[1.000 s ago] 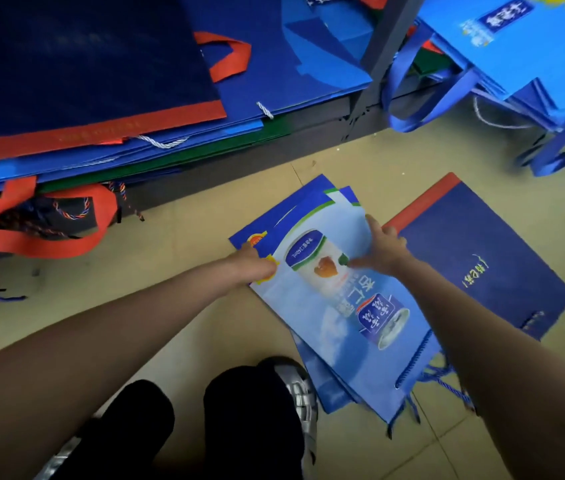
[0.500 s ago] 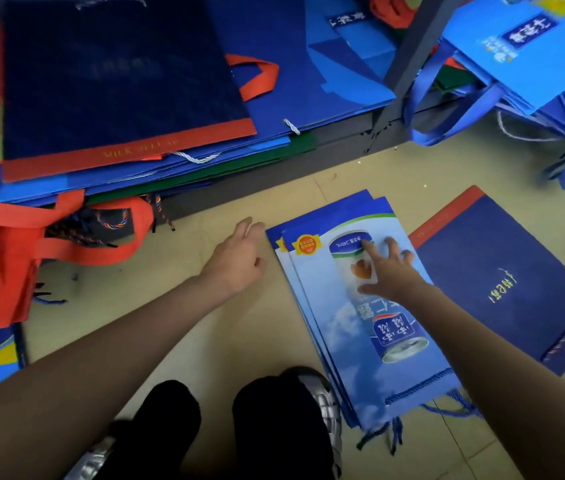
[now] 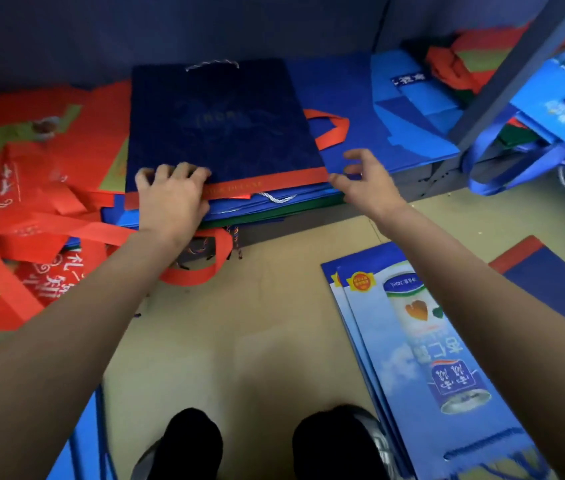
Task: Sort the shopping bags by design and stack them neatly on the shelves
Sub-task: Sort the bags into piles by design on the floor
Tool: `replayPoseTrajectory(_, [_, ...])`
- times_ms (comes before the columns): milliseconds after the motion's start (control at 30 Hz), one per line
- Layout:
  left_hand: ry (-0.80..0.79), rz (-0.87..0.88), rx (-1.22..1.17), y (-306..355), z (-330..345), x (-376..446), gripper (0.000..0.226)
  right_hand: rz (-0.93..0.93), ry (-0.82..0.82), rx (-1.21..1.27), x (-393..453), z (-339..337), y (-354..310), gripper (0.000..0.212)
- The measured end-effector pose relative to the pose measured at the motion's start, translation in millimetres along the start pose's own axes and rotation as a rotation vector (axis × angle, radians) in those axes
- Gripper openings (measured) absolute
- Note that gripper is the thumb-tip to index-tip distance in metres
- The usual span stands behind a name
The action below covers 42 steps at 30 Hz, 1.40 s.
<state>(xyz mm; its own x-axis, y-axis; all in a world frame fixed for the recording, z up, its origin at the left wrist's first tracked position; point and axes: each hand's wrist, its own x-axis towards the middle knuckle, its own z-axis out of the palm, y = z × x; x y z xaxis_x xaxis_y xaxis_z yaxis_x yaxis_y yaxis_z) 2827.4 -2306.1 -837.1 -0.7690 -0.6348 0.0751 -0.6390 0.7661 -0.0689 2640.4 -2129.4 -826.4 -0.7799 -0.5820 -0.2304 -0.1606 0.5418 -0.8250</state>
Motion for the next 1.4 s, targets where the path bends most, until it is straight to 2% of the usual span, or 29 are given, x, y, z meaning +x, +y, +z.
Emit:
replayPoseTrajectory(100, [0.140,0.116,-0.017,-1,-1,-4,0.029,0.177,-0.044,0.370,1,18,-10,0.049])
replayPoseTrajectory(167, [0.175,0.232,-0.001,11,-7,-18,0.031,0.238,0.034,0.531,0,18,-13,0.049])
replayPoseTrajectory(233, [0.162,0.355,-0.013,30,-10,-36,0.036,0.270,0.120,0.569,0,9,-9,0.047])
replayPoseTrajectory(300, [0.092,0.430,-0.128,51,-14,-51,0.043,0.279,0.200,0.511,-6,-8,3,0.050])
replayPoseTrajectory(367, [-0.029,0.364,-0.299,62,-18,-57,0.060,0.268,0.268,0.505,-12,-29,15,0.052])
replayPoseTrajectory(400, [-0.145,0.294,-0.347,62,-20,-58,0.071,0.265,0.288,0.534,-16,-39,21,0.051])
replayPoseTrajectory(500, [-0.366,0.139,-0.322,51,-19,-58,0.098,0.256,0.362,0.582,-31,-70,36,0.046])
replayPoseTrajectory(567, [-0.432,0.128,-0.229,48,-18,-58,0.105,0.274,0.413,0.567,-39,-88,50,0.044])
replayPoseTrajectory(667, [-0.448,0.260,-0.101,63,-21,-58,0.101,0.356,0.422,0.433,-52,-115,87,0.037])
replayPoseTrajectory(733, [-0.428,0.384,-0.006,82,-24,-58,0.097,0.438,0.430,0.234,-68,-135,117,0.034])
replayPoseTrajectory(933, [-0.347,0.615,0.119,137,-31,-51,0.079,0.538,0.446,-0.148,-108,-204,225,0.041])
replayPoseTrajectory(1000, [-0.337,0.670,0.158,149,-32,-48,0.076,0.516,0.475,-0.239,-119,-215,224,0.031])
replayPoseTrajectory(1133, [-0.358,0.720,0.194,170,-27,-38,0.076,0.367,0.449,-0.471,-105,-242,201,0.046])
replayPoseTrajectory(1233, [-0.362,0.739,0.201,188,-21,-30,0.076,0.272,0.467,-0.606,-75,-257,184,0.047])
replayPoseTrajectory(1333, [-0.410,0.753,0.158,205,-5,-33,0.075,0.418,0.391,-0.724,-60,-255,183,0.051])
replayPoseTrajectory(1400, [-0.465,0.761,0.152,213,12,-42,0.075,0.565,0.339,-0.685,-65,-241,192,0.062])
